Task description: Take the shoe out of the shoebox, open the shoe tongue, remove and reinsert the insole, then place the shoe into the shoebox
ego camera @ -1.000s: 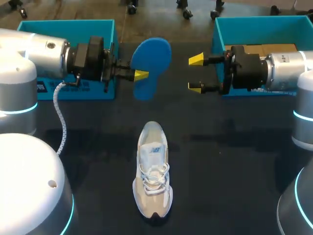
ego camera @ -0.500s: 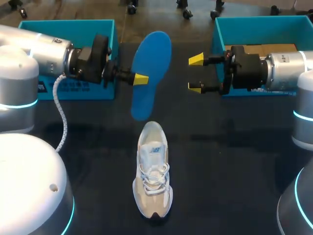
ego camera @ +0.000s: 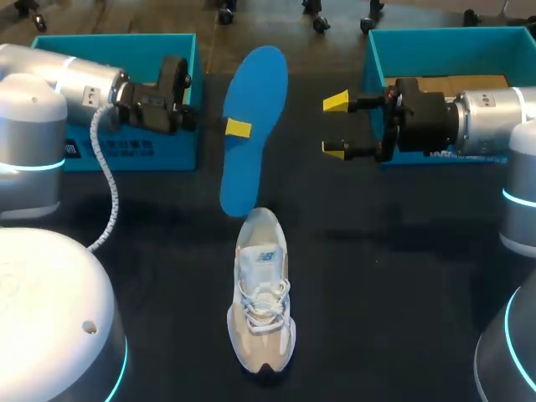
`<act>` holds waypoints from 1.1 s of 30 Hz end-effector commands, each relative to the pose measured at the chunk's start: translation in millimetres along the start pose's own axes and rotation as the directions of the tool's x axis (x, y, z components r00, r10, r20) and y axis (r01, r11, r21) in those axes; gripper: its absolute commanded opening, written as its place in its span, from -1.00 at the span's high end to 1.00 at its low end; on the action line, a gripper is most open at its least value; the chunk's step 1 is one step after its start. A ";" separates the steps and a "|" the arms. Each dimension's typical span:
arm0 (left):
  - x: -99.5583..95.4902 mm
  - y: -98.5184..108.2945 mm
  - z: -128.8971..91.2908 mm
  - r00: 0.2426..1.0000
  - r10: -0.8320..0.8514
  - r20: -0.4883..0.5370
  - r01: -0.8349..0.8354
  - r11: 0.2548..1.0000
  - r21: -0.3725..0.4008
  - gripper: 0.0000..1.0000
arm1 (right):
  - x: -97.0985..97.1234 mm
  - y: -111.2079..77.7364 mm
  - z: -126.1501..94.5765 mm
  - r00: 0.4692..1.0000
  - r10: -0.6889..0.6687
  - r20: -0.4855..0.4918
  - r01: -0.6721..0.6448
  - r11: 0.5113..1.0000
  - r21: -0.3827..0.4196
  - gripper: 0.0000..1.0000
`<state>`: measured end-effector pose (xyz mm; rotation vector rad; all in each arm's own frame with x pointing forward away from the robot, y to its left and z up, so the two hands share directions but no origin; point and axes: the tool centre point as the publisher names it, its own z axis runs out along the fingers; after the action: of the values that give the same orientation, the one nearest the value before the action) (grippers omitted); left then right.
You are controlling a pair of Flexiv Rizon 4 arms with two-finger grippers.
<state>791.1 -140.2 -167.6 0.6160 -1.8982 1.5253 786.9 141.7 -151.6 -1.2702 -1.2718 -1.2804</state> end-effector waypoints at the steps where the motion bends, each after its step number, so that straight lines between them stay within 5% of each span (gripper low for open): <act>1: -15.5 -2.6 -5.1 0.824 -0.549 -0.140 0.563 0.821 0.097 1.00 | -0.3 0.0 1.2 1.000 0.000 0.003 0.000 1.000 0.001 -1.00; 11: -21.3 -12.0 1.2 0.730 -0.669 -0.139 0.683 0.720 0.124 1.00 | -0.3 0.0 1.2 1.000 0.000 0.003 0.000 1.000 0.001 -1.00; 26: -26.8 -3.7 16.3 0.705 -0.701 -0.105 0.709 0.694 0.127 1.00 | -0.3 0.0 1.2 1.000 0.000 0.003 0.000 1.000 0.001 -1.00; 33: -30.9 -1.0 20.9 0.707 -0.701 -0.089 0.706 0.693 0.145 1.00 | 7.0 2.2 3.6 0.978 0.032 0.204 -0.041 0.998 0.042 -1.00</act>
<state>811.7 -159.9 -192.2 1.2226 -1.2596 1.1504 784.9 142.9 -158.3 -1.3481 -1.3354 -1.1891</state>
